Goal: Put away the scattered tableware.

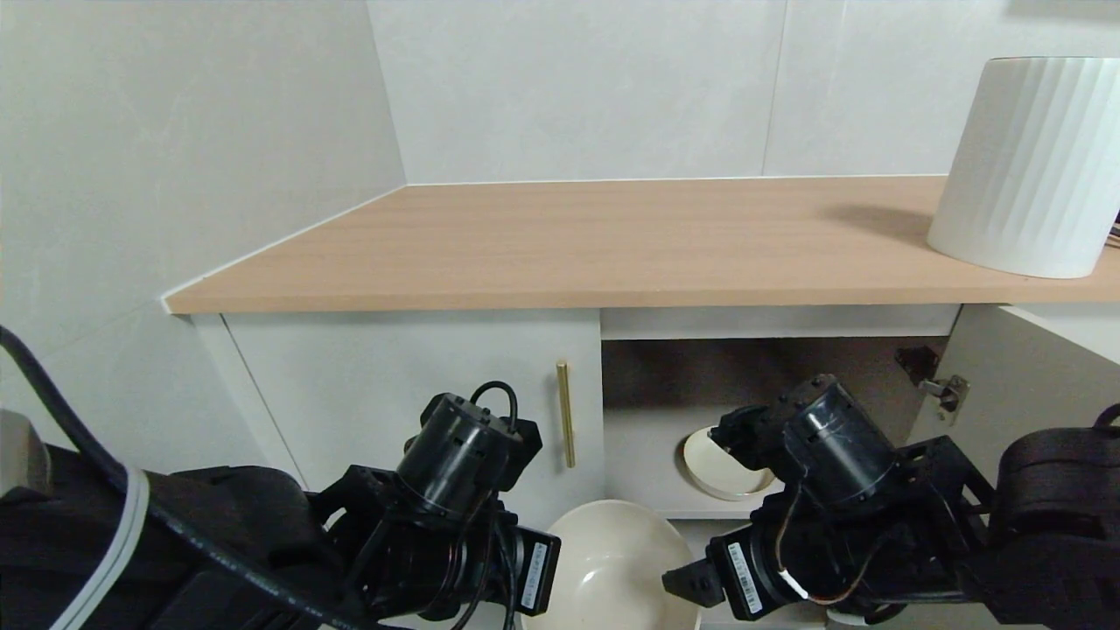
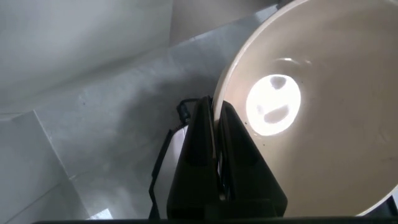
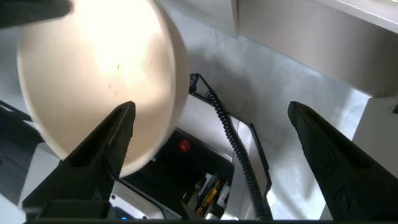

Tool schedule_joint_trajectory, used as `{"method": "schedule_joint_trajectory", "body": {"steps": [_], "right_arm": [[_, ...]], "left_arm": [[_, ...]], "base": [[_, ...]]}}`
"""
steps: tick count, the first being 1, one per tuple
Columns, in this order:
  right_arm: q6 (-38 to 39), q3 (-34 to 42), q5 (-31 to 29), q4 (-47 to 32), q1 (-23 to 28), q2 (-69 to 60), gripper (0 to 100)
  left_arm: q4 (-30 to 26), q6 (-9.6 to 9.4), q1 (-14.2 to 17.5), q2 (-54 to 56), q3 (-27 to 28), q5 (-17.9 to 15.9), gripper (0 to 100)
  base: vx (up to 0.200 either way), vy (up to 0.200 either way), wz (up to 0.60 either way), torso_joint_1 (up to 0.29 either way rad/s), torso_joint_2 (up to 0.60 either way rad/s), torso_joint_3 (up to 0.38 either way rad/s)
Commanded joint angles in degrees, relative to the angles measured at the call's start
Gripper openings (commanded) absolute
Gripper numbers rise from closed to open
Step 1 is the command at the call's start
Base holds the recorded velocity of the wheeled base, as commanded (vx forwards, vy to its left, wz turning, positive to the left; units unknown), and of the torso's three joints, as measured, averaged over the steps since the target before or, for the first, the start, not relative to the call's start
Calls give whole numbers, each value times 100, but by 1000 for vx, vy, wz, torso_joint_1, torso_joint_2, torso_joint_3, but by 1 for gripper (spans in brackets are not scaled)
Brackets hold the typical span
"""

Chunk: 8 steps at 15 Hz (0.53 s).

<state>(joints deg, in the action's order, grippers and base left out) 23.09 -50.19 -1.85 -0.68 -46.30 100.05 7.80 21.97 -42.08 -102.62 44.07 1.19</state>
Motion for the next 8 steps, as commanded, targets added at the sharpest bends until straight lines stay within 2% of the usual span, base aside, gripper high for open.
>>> {"method": "schedule_joint_trajectory", "body": {"steps": [1,4,5,8], "right_arm": [[20,-8,1,16,-2,190,100],[170,-88,-8,16,-2,314,100],[178,-96,1,16,-2,314,0],[187,-88,1,16,-2,305,0]], "left_arm": [[2,1,-37,32,-21,4,0],[2,1,-107,23,-30,4,0],[2,9,-107,14,-39,4,0],[2,1,-116,14,-56,4,0]], "base": [[0,0,0,0,0,0],[0,0,0,0,0,0],[0,0,0,0,0,0],[0,0,0,0,0,0]]}}
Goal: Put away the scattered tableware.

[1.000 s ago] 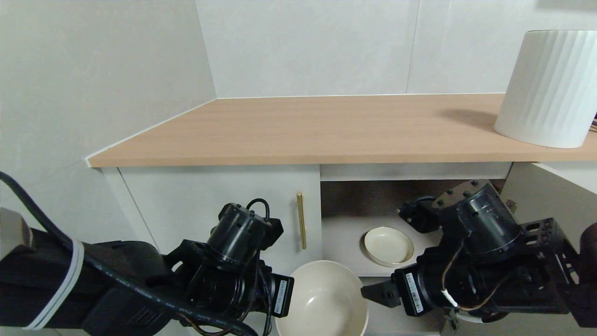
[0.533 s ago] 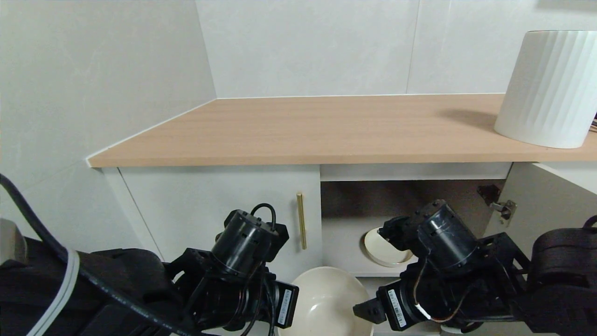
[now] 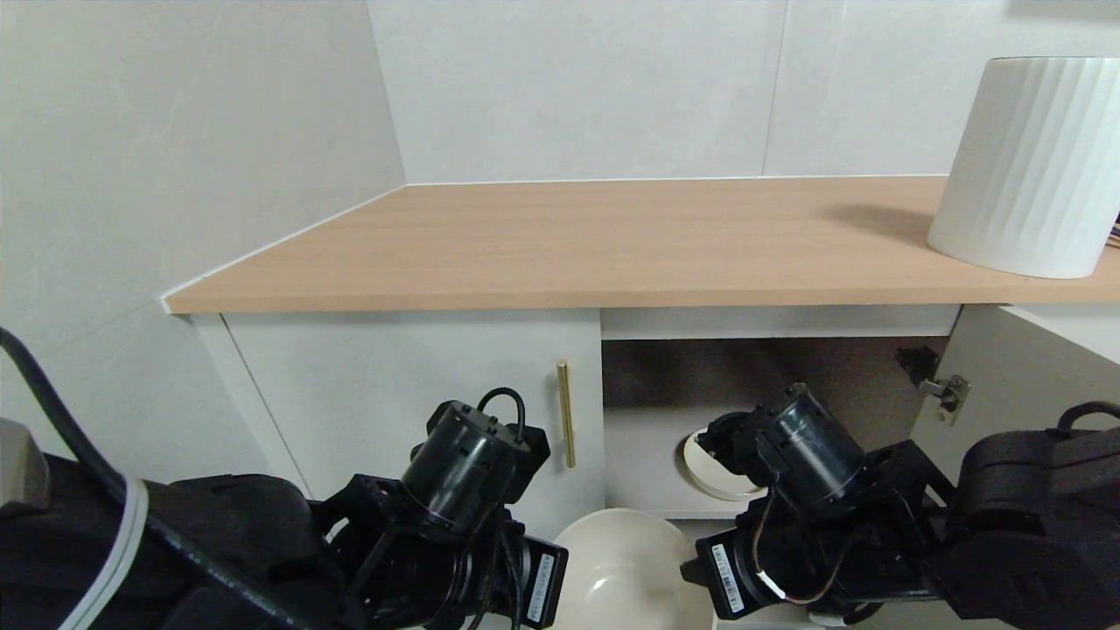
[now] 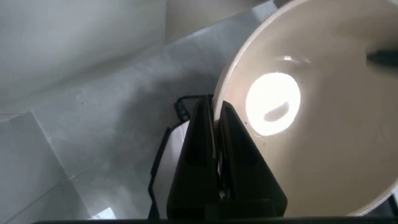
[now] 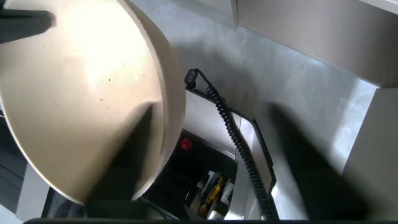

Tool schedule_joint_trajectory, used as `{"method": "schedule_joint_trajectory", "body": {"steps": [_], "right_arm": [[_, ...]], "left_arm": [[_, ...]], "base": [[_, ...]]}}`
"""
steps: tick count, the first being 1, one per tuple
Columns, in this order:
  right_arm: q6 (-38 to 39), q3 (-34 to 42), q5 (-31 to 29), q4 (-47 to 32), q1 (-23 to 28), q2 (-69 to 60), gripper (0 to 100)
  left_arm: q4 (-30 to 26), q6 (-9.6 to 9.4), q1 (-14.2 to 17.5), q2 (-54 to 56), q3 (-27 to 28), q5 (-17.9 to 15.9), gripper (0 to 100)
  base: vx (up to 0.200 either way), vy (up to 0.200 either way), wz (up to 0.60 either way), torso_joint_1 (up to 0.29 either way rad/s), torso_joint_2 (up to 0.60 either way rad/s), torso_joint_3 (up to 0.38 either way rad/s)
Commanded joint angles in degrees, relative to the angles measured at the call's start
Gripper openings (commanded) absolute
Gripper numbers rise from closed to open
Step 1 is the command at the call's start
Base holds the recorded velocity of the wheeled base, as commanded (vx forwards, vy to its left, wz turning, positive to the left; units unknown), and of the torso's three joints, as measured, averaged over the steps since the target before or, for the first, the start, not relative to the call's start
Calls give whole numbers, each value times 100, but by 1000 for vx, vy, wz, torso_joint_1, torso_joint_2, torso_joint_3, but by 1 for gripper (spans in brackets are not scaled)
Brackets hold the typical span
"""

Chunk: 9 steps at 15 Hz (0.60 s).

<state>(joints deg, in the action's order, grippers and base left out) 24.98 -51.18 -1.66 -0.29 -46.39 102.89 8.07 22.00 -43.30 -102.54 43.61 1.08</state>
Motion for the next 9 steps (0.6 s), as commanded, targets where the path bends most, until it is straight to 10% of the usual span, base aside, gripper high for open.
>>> {"method": "schedule_joint_trajectory", "body": {"steps": [1,9], "right_arm": [[-2,11,-19,-23,7,21,0],[-11,29,-28,-23,7,38,0]], "left_arm": [[-25,-3,6,5,-10,15,0],[-25,6,6,14,-10,41,0]], "base": [[0,0,0,0,0,0],[0,0,0,0,0,0]]}}
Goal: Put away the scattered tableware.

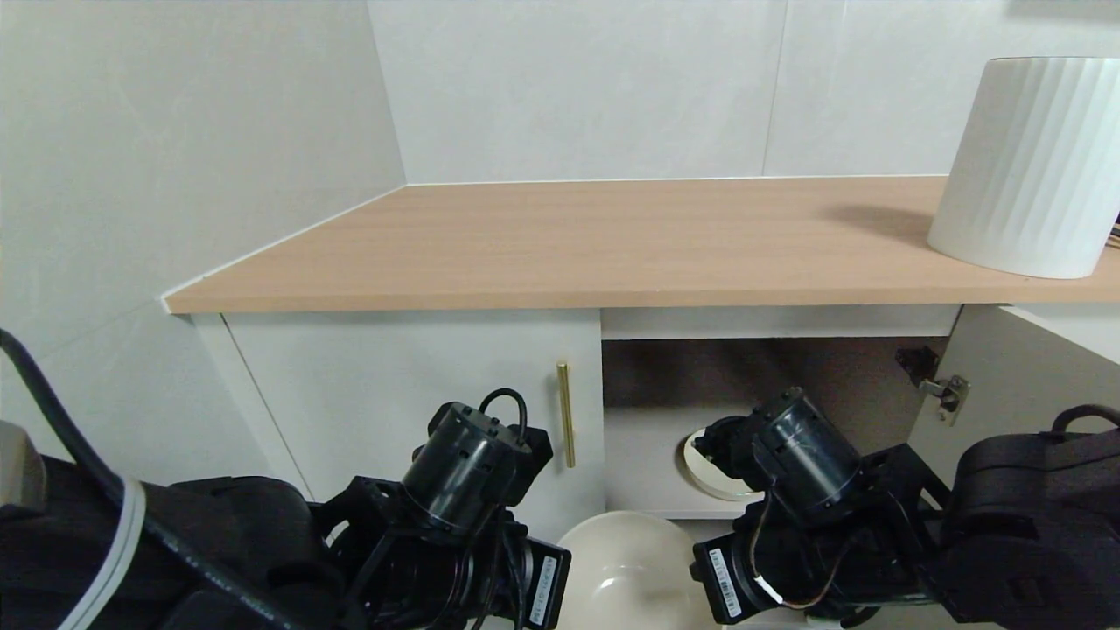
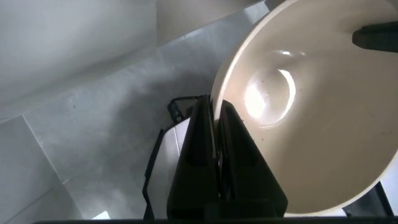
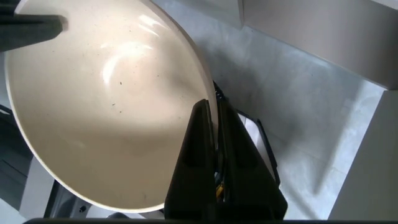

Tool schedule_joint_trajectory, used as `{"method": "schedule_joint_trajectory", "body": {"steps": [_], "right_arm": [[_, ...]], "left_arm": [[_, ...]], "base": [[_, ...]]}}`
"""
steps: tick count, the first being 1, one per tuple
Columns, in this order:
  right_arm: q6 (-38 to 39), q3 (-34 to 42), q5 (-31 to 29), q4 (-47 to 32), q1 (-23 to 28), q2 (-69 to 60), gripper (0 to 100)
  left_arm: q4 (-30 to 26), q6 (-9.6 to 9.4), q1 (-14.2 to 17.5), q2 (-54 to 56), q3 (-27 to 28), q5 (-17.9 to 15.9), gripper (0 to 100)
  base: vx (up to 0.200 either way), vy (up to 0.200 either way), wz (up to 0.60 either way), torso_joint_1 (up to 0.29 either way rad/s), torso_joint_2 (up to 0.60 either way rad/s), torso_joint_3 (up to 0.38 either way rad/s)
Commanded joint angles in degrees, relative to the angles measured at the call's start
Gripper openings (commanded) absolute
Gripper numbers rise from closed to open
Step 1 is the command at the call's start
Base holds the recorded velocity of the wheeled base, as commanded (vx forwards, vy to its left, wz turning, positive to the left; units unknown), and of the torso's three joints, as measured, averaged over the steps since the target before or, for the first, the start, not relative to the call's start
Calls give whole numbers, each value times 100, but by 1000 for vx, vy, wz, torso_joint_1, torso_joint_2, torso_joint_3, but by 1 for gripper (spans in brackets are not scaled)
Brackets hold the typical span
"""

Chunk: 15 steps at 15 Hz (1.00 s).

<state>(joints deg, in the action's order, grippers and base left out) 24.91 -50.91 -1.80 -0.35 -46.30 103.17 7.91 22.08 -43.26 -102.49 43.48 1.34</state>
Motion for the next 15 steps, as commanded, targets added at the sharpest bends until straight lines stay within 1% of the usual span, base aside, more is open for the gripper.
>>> {"method": "schedule_joint_trajectory", "body": {"steps": [1,9,11,14,15], "right_arm": [[-3,2,-13,-17,-2,10,0],[-3,20,-31,-26,-2,116,0],[-3,28,-110,-26,16,160,0],[6,20,-294,-17,253,353,0],[14,20,-356,-17,341,450,0]], "left_arm": [[-9,7,2,9,2,33,100],[0,25,2,132,2,50,100],[79,209,2,343,11,24,100],[501,455,90,484,-7,33,100],[545,491,116,493,-7,33,100]], "base": [[0,0,0,0,0,0],[0,0,0,0,0,0],[0,0,0,0,0,0],[0,0,0,0,0,0],[0,0,0,0,0,0]]}}
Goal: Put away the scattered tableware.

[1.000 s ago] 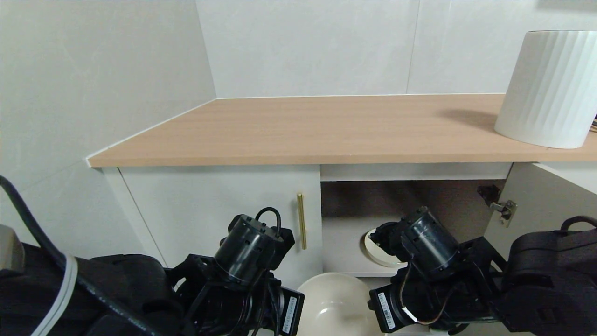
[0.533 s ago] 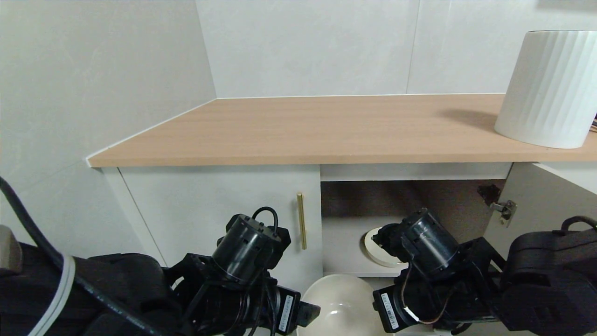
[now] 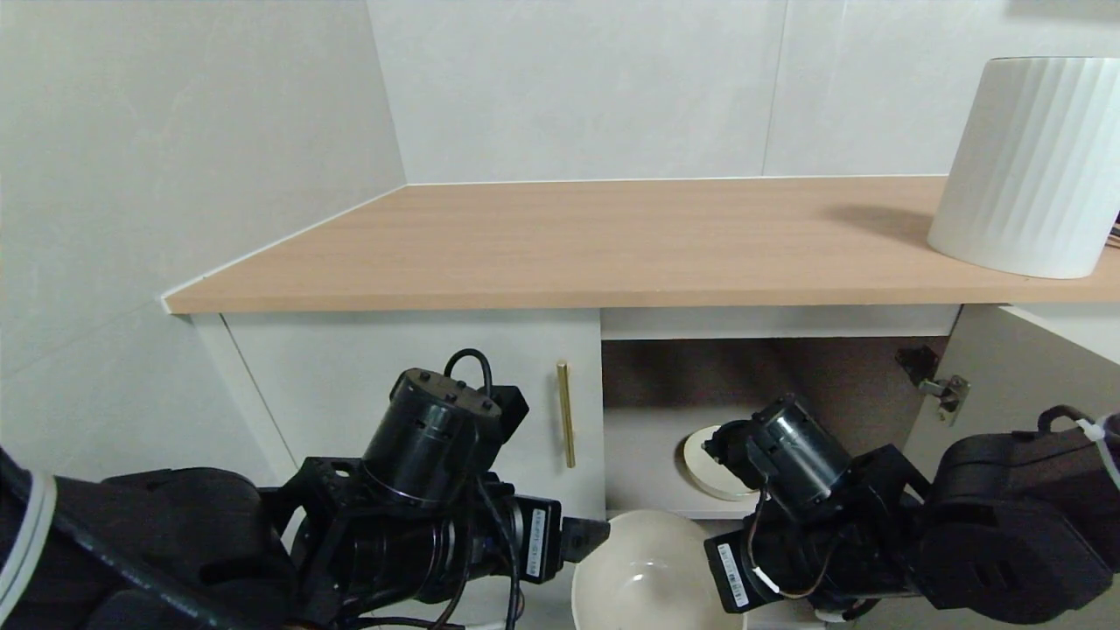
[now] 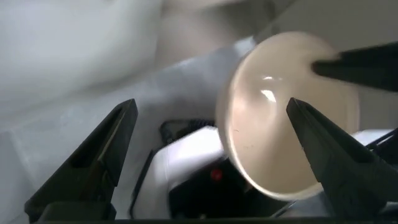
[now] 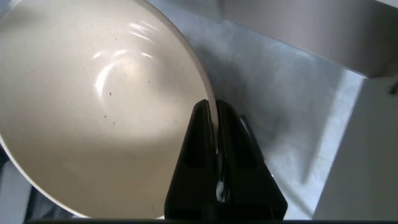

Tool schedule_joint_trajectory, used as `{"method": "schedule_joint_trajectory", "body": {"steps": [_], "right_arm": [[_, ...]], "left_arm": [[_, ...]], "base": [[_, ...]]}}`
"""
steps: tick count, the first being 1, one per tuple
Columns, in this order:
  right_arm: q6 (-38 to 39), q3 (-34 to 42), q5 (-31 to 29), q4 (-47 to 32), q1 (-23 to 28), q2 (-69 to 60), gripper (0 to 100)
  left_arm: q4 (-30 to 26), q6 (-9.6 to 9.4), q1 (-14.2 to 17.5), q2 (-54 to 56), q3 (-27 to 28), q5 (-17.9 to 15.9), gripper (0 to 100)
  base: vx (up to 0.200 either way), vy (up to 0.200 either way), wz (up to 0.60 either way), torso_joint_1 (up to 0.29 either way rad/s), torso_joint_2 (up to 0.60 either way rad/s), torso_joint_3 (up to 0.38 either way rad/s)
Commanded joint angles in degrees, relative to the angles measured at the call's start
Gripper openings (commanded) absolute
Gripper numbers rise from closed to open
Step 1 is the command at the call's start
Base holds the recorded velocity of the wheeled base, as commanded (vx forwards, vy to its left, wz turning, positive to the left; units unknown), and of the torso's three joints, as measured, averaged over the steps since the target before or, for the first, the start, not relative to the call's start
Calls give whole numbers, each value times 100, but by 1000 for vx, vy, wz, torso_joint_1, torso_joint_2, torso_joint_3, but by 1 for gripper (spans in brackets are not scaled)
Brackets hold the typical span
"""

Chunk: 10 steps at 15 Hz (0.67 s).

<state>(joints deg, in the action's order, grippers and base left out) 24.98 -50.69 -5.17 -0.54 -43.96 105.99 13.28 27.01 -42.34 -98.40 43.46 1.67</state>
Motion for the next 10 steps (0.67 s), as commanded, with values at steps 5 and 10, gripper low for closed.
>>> {"method": "schedule_joint_trajectory", "body": {"steps": [5,10], "right_arm": [[394,-2,-283,432,1135,581,0],[1106,-29,-318,1873,1838,1109,0]], "left_arm": [[35,32,68,172,-4,-9,100],[26,23,68,322,-4,-26,100]], "base": [[0,0,0,0,0,0],[0,0,0,0,0,0]]}}
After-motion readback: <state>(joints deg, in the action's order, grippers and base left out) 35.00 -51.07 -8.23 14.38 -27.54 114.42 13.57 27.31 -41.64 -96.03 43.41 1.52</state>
